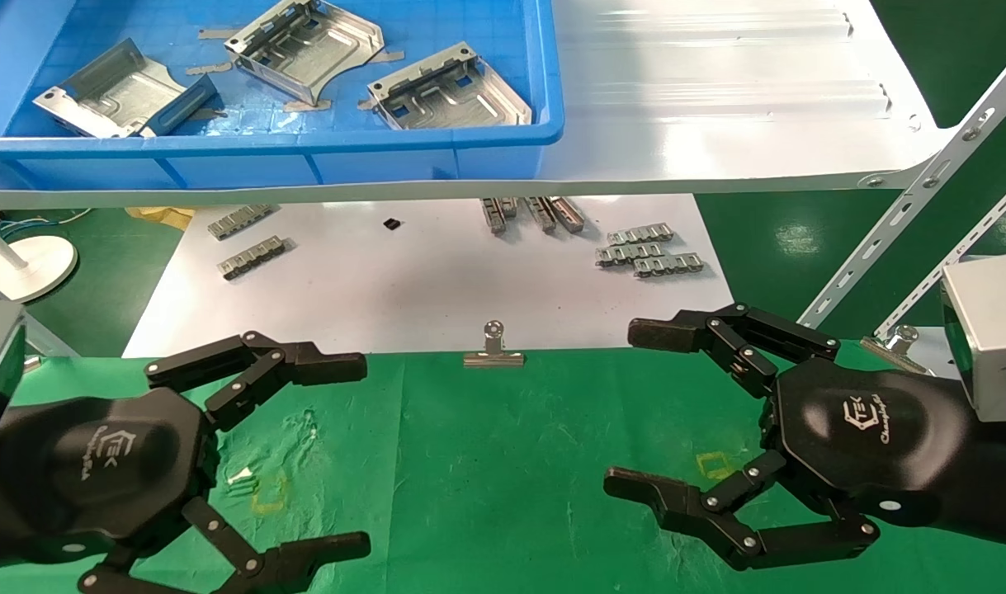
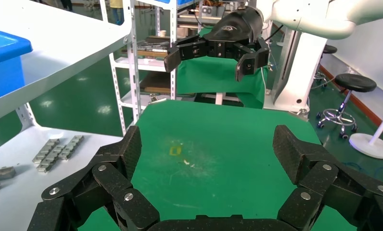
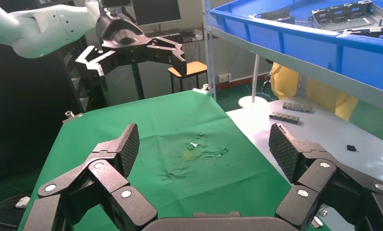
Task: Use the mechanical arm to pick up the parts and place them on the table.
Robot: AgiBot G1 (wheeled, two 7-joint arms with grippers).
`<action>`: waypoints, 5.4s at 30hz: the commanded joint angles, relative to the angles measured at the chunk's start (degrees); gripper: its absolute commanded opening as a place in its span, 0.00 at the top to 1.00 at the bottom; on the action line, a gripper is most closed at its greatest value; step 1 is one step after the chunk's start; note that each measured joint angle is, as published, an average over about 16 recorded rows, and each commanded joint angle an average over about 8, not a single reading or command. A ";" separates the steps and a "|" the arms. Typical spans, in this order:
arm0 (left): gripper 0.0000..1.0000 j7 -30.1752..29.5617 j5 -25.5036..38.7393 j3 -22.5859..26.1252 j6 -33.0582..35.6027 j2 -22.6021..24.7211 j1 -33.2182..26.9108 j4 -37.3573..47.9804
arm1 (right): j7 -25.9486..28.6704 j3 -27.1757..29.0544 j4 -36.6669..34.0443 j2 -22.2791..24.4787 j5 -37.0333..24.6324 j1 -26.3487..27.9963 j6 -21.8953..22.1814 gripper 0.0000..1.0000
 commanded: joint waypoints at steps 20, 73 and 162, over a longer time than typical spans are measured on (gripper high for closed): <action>0.00 0.00 0.00 0.00 0.00 0.00 0.00 0.00 | 0.00 0.00 0.00 0.00 0.00 0.00 0.00 0.00; 0.00 -0.03 0.28 -0.20 -0.27 -0.12 -1.04 0.05 | 0.00 0.00 0.00 0.00 0.00 0.00 0.00 1.00; 1.00 17.06 36.04 11.09 -11.00 25.77 -59.51 67.11 | 0.00 0.00 0.00 0.00 0.00 0.00 0.00 0.00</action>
